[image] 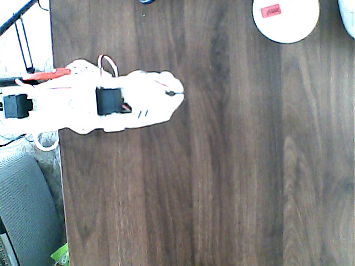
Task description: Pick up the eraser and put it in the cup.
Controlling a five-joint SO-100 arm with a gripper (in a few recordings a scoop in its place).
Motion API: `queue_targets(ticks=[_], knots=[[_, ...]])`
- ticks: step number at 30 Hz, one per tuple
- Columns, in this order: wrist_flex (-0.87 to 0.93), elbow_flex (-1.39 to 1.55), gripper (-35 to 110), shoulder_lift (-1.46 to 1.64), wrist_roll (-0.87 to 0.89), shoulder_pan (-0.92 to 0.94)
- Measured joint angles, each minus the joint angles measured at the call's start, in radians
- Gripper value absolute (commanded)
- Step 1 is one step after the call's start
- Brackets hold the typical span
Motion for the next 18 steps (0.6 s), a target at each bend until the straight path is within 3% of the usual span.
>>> queue_targets(ticks=[18], knots=[[0.011, 0.000, 1, 0.000, 0.000, 0.034]])
